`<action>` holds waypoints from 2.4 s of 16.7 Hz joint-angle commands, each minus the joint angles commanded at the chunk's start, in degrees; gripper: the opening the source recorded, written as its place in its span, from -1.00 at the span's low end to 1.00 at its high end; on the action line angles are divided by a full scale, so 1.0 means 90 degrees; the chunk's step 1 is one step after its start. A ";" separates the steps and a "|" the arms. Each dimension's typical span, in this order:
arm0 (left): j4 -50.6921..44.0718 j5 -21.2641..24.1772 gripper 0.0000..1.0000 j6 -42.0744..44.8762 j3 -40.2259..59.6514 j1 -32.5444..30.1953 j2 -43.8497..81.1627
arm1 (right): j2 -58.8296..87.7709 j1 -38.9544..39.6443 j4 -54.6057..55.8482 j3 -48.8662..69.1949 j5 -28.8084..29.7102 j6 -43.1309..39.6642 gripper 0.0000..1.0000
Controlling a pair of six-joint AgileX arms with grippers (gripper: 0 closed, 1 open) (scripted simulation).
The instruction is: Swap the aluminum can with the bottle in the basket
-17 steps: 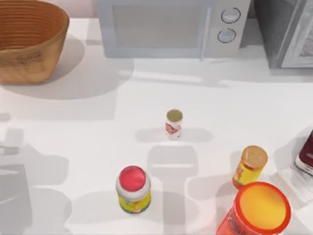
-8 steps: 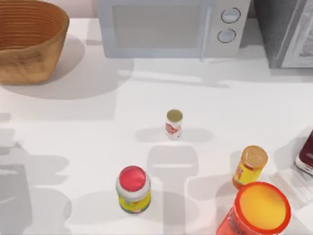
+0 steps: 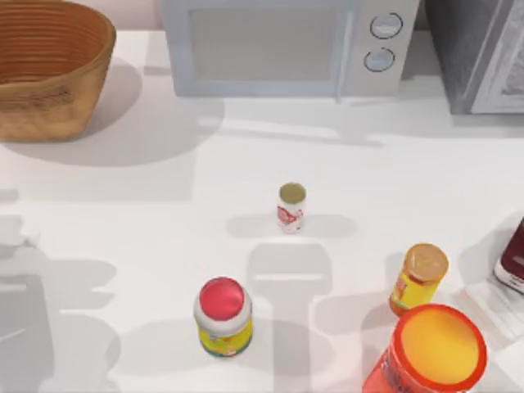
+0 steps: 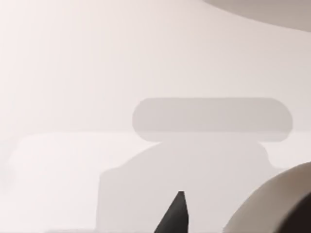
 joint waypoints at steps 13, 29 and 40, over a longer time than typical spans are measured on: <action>-0.0879 -0.0375 -1.00 -0.0196 0.1116 0.0009 0.0336 | 0.0000 0.0000 0.0000 0.0000 0.0000 0.0000 1.00; -0.6079 -0.1429 -1.00 -0.1125 1.0194 -0.1523 0.2448 | 0.0000 0.0000 0.0000 0.0000 0.0000 0.0000 1.00; -0.7342 -0.1467 -1.00 -0.1262 1.0924 -0.1958 0.3313 | 0.0000 0.0000 0.0000 0.0000 0.0000 0.0000 1.00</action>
